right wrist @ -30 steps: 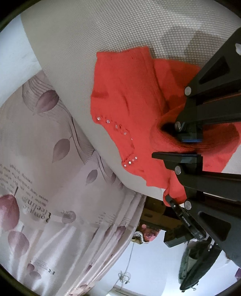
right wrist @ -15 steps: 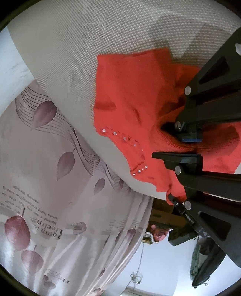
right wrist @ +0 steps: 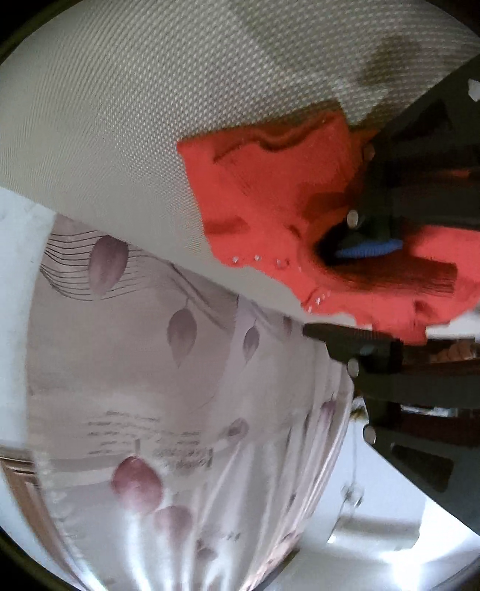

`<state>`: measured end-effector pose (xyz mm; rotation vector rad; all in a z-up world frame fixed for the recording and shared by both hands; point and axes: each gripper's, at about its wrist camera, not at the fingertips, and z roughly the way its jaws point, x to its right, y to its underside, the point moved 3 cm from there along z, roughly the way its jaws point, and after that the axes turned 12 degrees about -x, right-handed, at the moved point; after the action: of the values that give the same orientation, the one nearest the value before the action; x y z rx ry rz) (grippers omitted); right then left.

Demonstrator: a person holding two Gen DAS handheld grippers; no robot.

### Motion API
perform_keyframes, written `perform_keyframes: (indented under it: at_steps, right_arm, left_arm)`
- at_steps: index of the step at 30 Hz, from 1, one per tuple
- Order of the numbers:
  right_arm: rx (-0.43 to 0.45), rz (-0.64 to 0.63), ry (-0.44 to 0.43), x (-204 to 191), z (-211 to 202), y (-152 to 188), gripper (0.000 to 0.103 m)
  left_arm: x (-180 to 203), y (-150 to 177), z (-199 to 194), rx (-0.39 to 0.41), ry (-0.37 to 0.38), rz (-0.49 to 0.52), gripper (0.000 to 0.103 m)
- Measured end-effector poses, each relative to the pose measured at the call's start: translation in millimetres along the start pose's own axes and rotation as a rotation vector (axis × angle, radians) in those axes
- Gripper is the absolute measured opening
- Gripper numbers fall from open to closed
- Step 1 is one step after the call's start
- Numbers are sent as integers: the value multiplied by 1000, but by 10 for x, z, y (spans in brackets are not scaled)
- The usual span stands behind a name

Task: Fold small clothes
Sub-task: 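Lift the hem with both grippers and fold it toward the collar, then lower the hem onto the sweater and open both grippers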

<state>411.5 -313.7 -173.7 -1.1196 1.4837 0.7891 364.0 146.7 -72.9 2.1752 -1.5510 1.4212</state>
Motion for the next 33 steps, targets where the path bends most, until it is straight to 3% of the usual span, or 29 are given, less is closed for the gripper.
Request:
perform_keyframes:
  at_steps: [4, 6, 8, 10, 14, 18, 20, 21, 23, 24, 28, 33]
  right_arm:
    - [-1, -62, -17, -186, -131, 96, 48]
    - [-21, -101, 0, -267, -159, 172, 51]
    - [-41, -139, 63, -314, -162, 225, 62]
    - [-52, -132, 99, -297, -154, 217, 67]
    - [-98, -114, 133, -282, -66, 175, 68]
    - [-162, -117, 167, -294, -33, 203, 72]
    - [-213, -118, 162, -297, -37, 238, 73]
    - [-233, -124, 165, -293, -47, 259, 73]
    - [-289, -145, 158, -323, -19, 315, 73]
    - [-312, -163, 150, -361, 1, 337, 73]
    - [-331, -219, 126, -516, 113, 263, 73]
    - [-199, -235, 146, -588, 235, -166, 73]
  left_arm:
    - [77, 22, -268, 66, -93, 83, 79]
    - [99, 166, -289, -5, -148, 163, 79]
    - [67, 330, -245, -101, -171, 215, 79]
    - [51, 560, -173, -209, -157, 247, 79]
    - [153, 820, -58, -295, -122, 302, 79]
    - [245, 837, 223, -374, -143, 313, 79]
    - [267, 796, 314, -373, -118, 298, 78]
    - [279, 769, 333, -365, -113, 298, 70]
    - [308, 691, 389, -349, -103, 303, 29]
    - [320, 674, 402, -353, -94, 304, 24]
    - [379, 431, 435, -267, -79, 299, 23]
    - [237, -36, 349, -95, -119, 184, 23]
